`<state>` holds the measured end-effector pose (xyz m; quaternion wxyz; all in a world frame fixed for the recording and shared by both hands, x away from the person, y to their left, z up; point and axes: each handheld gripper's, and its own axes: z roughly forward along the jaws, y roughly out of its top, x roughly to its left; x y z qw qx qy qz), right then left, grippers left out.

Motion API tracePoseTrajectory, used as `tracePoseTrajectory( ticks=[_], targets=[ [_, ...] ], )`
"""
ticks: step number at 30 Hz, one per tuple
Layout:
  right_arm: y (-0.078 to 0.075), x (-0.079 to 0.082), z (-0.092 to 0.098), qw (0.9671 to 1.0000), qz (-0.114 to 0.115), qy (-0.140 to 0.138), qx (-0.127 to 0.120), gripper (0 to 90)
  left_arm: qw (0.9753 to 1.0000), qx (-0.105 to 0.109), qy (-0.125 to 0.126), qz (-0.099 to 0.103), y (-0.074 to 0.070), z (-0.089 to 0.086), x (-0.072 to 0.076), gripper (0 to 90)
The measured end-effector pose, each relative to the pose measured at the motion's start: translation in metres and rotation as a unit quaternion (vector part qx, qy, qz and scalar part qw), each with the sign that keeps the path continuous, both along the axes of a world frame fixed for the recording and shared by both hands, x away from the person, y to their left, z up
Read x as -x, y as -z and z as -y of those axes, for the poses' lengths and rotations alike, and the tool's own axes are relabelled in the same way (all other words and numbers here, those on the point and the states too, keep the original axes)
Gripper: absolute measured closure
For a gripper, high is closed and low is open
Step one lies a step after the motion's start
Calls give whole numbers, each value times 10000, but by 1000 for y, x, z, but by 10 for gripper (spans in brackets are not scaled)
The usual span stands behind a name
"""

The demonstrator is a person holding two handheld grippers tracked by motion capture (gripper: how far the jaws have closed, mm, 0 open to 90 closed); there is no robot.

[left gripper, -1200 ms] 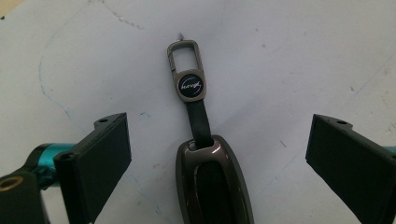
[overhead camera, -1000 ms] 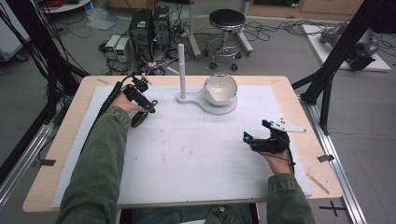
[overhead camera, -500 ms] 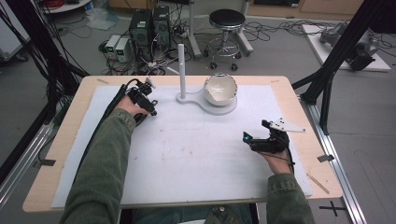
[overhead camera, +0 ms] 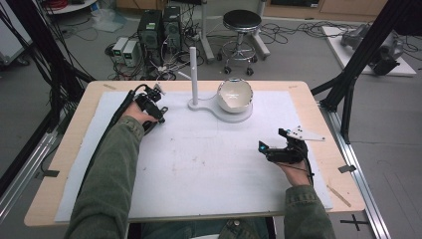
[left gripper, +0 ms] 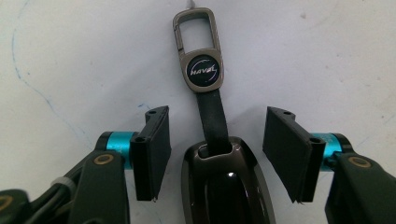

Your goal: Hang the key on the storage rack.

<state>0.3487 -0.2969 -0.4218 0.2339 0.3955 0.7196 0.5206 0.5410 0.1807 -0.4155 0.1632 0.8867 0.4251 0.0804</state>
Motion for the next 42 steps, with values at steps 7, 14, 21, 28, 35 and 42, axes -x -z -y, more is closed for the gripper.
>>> tracePoseTrajectory(
  ticks=[7, 14, 21, 28, 35, 42],
  targets=[
    [0, 0, 2, 9999, -15, 0, -128, 5, 10000, 50, -1, -55, -2, -2, 0, 588],
    [0, 0, 4, 9998, -57, 6, -165, 5, 9999, 12, 78, -68, -4, -3, 0, 635],
    [-1, 1, 5, 9998, -51, 5, -195, 5, 9999, -118, 38, 59, -3, 1, 1, 809],
    [-1, 1, 5, 9998, -35, 1, -202, 5, 9998, -155, 81, 104, -5, 1, 2, 822],
    [0, 1, 6, 9997, -53, 17, -227, 5, 9998, -121, 109, 94, -12, -5, 5, 824],
    [-1, 1, 6, 9998, -28, 17, -213, 5, 9988, -163, 432, 182, -23, -6, 11, 825]
  ],
)
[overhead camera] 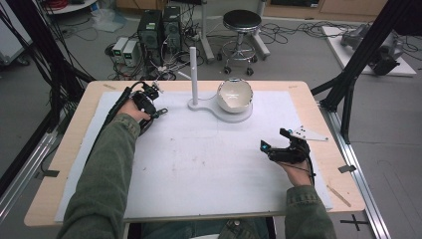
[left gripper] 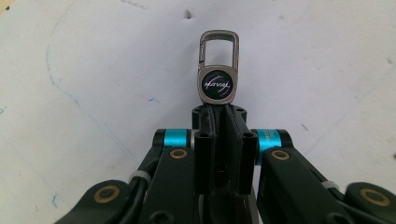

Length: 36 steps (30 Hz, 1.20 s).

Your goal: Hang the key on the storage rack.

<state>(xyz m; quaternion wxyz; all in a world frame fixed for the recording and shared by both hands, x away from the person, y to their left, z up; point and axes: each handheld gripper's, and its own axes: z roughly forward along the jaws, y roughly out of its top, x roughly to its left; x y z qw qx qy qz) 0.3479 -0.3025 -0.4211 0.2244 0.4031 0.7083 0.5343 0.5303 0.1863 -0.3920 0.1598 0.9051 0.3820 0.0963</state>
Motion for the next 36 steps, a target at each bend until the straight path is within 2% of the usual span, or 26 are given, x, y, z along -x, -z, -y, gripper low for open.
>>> tracePoseTrajectory(
  ticks=[5, 9, 15, 20, 25, 27, 32, 36],
  targets=[
    [0, 0, -1, 10000, -24, -3, 53, 5, 9998, -39, 197, 18, -11, 2, 6, 824],
    [0, 0, -1, 10000, -11, -9, 36, 5, 9995, 42, 320, 25, -21, 4, 13, 824],
    [0, 0, -1, 10000, -10, -20, 8, 5, 9993, 160, 329, 16, -37, 0, 20, 824],
    [0, -1, 0, 10000, 5, -27, -10, 5, 9988, 71, 486, -52, -49, 0, 30, 823],
    [1, -1, -3, 9999, -33, -98, 58, 5, 9982, 128, 585, -79, -61, -1, 38, 822],
    [1, -1, -4, 9999, -13, -113, 119, 5, 9982, 132, 582, -44, -66, -2, 41, 822],
    [1, -1, -4, 9999, -22, -113, 95, 5, 9983, 127, 569, -43, -83, -2, 49, 821],
    [1, -1, -4, 9999, -42, -133, 92, 5, 9979, 157, 632, 35, -97, 1, 58, 821]
  ],
)
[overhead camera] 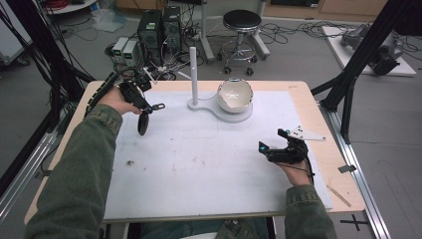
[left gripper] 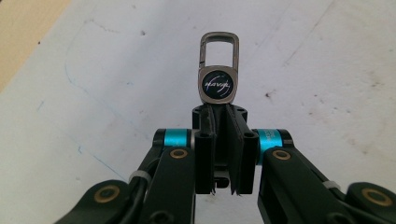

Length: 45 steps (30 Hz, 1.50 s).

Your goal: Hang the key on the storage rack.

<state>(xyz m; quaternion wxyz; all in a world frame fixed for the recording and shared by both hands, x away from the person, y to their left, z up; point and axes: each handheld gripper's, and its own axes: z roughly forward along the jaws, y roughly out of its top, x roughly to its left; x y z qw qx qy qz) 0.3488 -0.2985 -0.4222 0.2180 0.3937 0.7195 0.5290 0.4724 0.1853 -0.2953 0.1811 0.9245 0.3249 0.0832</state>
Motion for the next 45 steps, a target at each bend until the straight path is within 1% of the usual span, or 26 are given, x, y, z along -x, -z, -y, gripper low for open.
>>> tracePoseTrajectory(
  ticks=[4, 5, 7, 8, 9, 10, 12, 14, 17, 21, 22, 24, 25, 27, 30, 34, 37, 40, 42, 45],
  targets=[
    [0, 1, 0, 10000, -9, -18, -3, 5, 9999, 32, 66, 82, -13, 5, 6, 821],
    [0, 0, 0, 10000, 2, -16, 3, 5, 9999, 84, 46, 107, -15, 7, 7, 821],
    [0, 0, 0, 10000, 1, -18, -3, 5, 9998, 115, 81, 129, -21, 10, 8, 820],
    [0, 0, -1, 10000, -25, -8, -10, 5, 9997, 189, 75, 112, -22, 12, 9, 820],
    [0, 0, -1, 10000, 0, -25, 16, 5, 9997, 194, 106, 105, -24, 14, 10, 820],
    [1, 0, -1, 10000, -43, -24, 1, 5, 9997, 183, 132, 107, -26, 15, 9, 820],
    [1, 0, -1, 10000, -27, -45, 5, 5, 9997, 168, 146, 141, -31, 19, 10, 820],
    [0, 0, -1, 10000, -6, -49, 5, 5, 9995, 211, 141, 170, -35, 23, 10, 819],
    [0, 0, 0, 10000, -3, -9, -35, 5, 9994, 183, 235, 187, -43, 30, 10, 819],
    [0, 0, -1, 10000, -8, -36, -34, 5, 9989, 231, 309, 262, -52, 40, 10, 819],
    [0, 0, -1, 10000, -2, -44, -17, 5, 9988, 206, 331, 288, -54, 42, 10, 820],
    [0, 1, -1, 10000, -40, -23, -61, 5, 9987, 218, 339, 324, -59, 48, 8, 819],
    [0, 0, 0, 10000, -7, -21, -57, 5, 9985, 188, 371, 361, -62, 51, 7, 819],
    [0, 0, 1, 9999, -32, -24, -96, 5, 9982, 229, 369, 418, -66, 55, 5, 819],
    [0, 0, 1, 10000, 0, -13, -85, 5, 9979, 233, 398, 464, -71, 61, 1, 819],
    [-1, 0, 1, 10000, 1, -16, -93, 5, 9977, 240, 419, 467, -75, 68, -4, 819],
    [-1, 0, 2, 9999, -29, 1, -113, 5, 9976, 192, 445, 488, -79, 73, -8, 819],
    [0, 0, 1, 10000, 0, -14, -97, 5, 9974, 228, 407, 544, -84, 75, -12, 819],
    [0, 0, 1, 9999, -37, -17, -113, 5, 9974, 226, 380, 572, -87, 77, -16, 819],
    [0, 0, 1, 10000, -8, -17, -94, 5, 9971, 241, 384, 607, -93, 82, -21, 819]
  ],
)
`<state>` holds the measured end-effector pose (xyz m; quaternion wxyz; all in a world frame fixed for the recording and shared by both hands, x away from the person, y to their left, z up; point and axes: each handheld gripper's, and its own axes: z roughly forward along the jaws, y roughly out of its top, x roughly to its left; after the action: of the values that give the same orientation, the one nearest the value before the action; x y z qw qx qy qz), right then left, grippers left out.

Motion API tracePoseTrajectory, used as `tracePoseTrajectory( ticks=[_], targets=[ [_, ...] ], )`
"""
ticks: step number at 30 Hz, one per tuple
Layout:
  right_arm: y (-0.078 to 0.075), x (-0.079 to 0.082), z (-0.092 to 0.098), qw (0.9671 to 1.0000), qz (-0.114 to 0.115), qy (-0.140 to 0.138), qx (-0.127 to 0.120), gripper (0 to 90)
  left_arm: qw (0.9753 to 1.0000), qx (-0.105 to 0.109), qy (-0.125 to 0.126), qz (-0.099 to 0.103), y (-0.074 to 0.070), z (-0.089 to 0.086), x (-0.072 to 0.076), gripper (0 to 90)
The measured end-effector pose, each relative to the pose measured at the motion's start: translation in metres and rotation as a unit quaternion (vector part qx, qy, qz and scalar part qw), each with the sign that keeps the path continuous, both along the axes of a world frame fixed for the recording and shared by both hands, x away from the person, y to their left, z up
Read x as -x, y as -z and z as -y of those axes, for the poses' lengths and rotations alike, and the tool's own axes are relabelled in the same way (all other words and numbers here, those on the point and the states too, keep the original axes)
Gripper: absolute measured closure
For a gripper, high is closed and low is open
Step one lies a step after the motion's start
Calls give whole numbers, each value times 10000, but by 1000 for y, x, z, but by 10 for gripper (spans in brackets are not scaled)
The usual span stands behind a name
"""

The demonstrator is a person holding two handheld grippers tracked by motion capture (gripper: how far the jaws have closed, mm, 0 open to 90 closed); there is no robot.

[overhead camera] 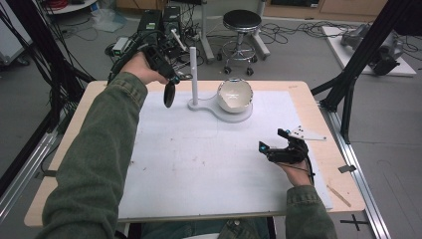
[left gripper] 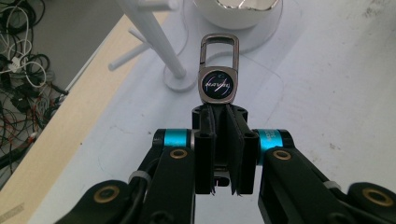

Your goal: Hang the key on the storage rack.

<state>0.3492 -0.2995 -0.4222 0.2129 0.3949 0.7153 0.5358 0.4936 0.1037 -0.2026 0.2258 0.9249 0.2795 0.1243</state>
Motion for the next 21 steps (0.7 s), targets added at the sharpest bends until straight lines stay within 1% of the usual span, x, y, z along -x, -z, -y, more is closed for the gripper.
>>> tracePoseTrajectory(
  ticks=[3, 6, 7, 9, 11, 12, 13, 15, 16, 18, 21],
  targets=[
    [0, 0, 0, 10000, -21, 21, -6, 5, 10000, -24, 22, 53, -6, 6, -4, 819],
    [0, 0, 0, 10000, -1, 1, 0, 5, 10000, 47, 13, 84, -10, 10, -9, 819],
    [0, 0, 0, 10000, -8, -5, -7, 5, 10000, 15, 20, 89, -10, 12, -10, 819],
    [0, 1, 0, 10000, -36, 8, -32, 5, 9999, -75, -4, 67, -8, 15, -13, 819],
    [0, 0, 1, 10000, -18, -6, 2, 5, 9998, -164, -17, 84, -7, 16, -16, 819],
    [0, 1, 0, 10000, -65, -5, -17, 5, 9998, -169, -26, 92, -6, 17, -18, 819],
    [0, 0, 0, 10000, -28, -21, -11, 5, 9998, -146, -52, 102, -5, 17, -19, 819],
    [0, 0, 0, 10000, -25, -19, -9, 5, 9997, -128, -92, 169, -4, 19, -20, 819],
    [0, 0, 0, 10000, -26, -26, -6, 5, 9997, -49, -154, 186, -3, 20, -21, 819],
    [0, 1, 0, 10000, -62, -12, -10, 5, 9996, -23, -187, 199, 1, 20, -23, 819],
    [0, 1, 0, 10000, -61, -20, -7, 5, 9994, -59, -258, 227, 6, 19, -26, 818]
  ],
)
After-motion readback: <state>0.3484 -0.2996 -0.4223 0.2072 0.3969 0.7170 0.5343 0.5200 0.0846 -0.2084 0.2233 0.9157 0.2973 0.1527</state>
